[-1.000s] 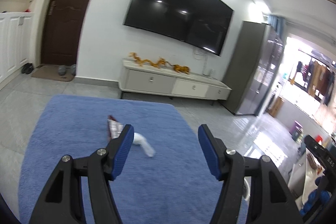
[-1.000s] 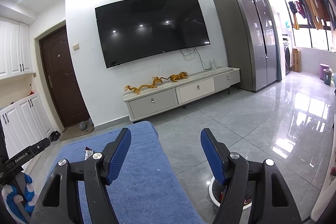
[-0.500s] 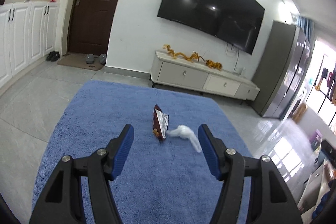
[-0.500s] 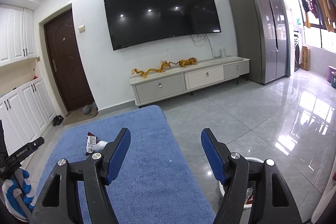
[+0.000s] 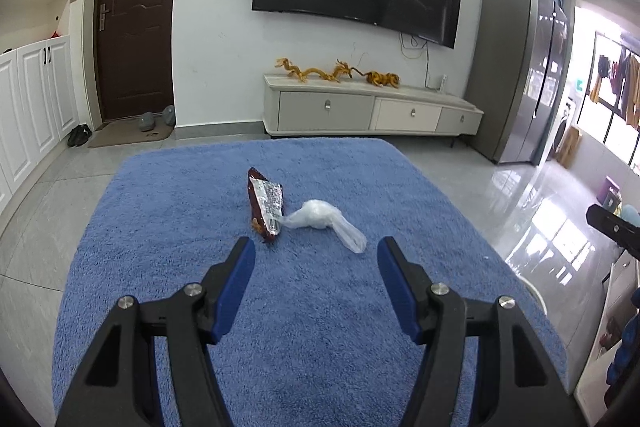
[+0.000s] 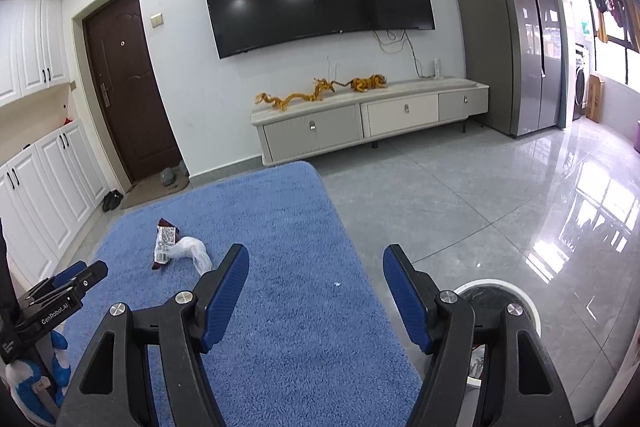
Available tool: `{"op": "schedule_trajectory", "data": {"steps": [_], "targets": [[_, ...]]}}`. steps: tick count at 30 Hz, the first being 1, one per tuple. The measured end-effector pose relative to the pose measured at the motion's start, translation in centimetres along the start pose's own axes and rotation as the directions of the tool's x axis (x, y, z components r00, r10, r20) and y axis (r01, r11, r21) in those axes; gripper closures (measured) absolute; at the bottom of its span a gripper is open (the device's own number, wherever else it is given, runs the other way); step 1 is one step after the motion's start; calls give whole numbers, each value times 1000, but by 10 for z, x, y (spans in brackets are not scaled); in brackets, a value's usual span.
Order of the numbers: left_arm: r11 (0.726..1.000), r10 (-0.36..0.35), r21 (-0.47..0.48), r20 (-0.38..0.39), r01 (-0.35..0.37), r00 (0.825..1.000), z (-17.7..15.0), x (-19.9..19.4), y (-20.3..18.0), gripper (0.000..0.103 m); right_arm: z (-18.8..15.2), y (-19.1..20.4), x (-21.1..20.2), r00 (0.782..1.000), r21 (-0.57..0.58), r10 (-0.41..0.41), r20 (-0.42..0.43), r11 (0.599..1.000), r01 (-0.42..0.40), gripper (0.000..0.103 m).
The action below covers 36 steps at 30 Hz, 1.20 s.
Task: Collect trash
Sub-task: 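Move both open tools back toward the brown chip bag and white tissue on the rug, then grasp the brown chip bag with the left tool while the right tool grasps the white plastic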
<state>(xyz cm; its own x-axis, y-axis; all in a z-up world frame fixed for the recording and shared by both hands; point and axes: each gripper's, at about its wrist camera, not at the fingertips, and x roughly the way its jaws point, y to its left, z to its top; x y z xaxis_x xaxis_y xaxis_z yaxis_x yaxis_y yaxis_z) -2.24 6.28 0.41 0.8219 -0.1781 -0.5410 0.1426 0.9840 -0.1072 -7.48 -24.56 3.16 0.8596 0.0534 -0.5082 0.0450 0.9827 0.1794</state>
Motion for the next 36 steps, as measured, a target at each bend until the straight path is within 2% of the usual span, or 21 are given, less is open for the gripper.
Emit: {"op": "schedule_trajectory", "data": {"steps": [23,30,36], "targets": [[998,58,-10,-132,-59,990,-2,83,21,41,-11,12,85,985,-39,63,-161,997,-70,35],[995,85,-40,-172,-93,981,0,107,39,41,-14,31,118,967,-78,125,-221,986,-145,35],[983,122,-114,-160,-141,980,18,119,73,41,-17,64,148,937,-130,206,-282,959,-250,35]]}}
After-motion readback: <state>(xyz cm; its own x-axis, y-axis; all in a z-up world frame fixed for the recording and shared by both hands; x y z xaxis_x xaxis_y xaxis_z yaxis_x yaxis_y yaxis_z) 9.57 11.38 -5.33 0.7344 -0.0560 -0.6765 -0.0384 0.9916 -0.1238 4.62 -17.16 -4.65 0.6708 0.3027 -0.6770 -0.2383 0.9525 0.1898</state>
